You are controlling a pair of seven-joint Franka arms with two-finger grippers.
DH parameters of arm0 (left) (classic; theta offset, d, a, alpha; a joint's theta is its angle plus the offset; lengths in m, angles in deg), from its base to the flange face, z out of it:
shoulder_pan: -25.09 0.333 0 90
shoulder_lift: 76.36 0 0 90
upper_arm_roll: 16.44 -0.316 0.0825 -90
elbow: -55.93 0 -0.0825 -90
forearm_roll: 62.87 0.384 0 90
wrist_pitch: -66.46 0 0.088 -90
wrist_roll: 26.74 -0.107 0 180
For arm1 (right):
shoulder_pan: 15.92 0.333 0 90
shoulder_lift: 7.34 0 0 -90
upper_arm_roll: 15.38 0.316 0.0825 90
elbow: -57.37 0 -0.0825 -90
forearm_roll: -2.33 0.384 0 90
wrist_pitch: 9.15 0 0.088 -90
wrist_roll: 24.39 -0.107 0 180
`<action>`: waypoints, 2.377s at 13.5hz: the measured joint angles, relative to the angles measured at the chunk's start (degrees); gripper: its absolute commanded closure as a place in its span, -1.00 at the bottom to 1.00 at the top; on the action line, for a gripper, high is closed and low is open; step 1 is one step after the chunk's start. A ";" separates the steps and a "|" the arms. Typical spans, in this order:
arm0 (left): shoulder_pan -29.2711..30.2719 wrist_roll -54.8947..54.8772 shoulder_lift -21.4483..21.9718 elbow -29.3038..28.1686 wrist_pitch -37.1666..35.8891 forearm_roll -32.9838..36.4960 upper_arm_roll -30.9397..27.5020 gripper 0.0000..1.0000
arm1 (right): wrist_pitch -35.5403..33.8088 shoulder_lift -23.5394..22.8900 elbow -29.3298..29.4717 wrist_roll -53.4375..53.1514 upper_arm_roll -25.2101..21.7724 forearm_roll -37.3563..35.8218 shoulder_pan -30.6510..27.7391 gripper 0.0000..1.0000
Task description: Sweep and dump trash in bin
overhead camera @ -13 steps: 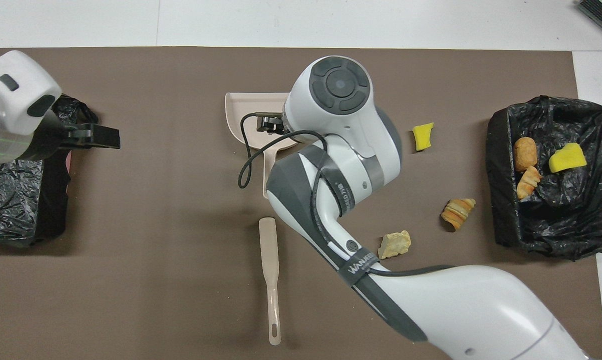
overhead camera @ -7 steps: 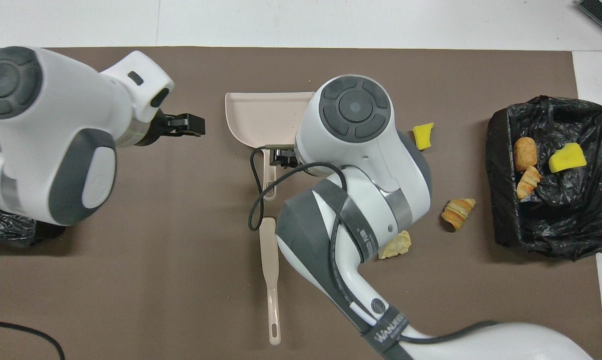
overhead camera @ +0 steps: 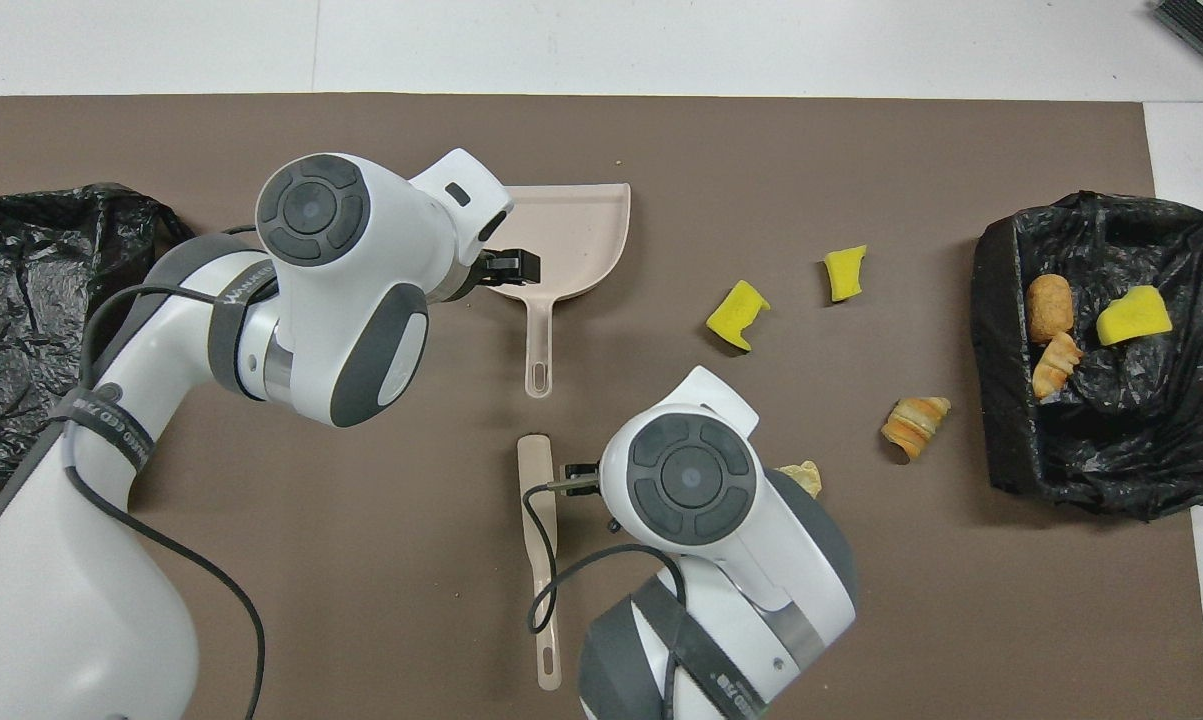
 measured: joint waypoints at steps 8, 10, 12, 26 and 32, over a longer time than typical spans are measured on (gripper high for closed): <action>-4.32 2.92 -0.64 -3.59 -0.01 -0.03 0.13 -1.00 | 8.60 0.44 -6.32 -9.12 0.06 2.35 10.30 -1.00; -5.28 3.25 -0.77 -4.91 0.03 -0.03 0.17 -1.00 | 11.17 -1.70 -6.40 -10.24 0.06 2.37 11.75 -1.00; -5.90 3.54 -0.89 -5.34 0.03 -0.03 0.15 -0.49 | 11.80 -2.75 -6.40 -10.42 0.06 2.37 12.41 -1.00; -0.93 -17.72 1.39 -4.61 -2.05 0.12 -1.71 1.00 | 11.80 -3.96 -6.33 -10.42 -0.16 2.37 12.56 -1.00; 7.07 -54.91 5.49 -4.61 -8.66 0.14 -2.06 1.00 | 10.08 -4.72 -6.58 -10.42 -0.04 2.37 15.69 -0.84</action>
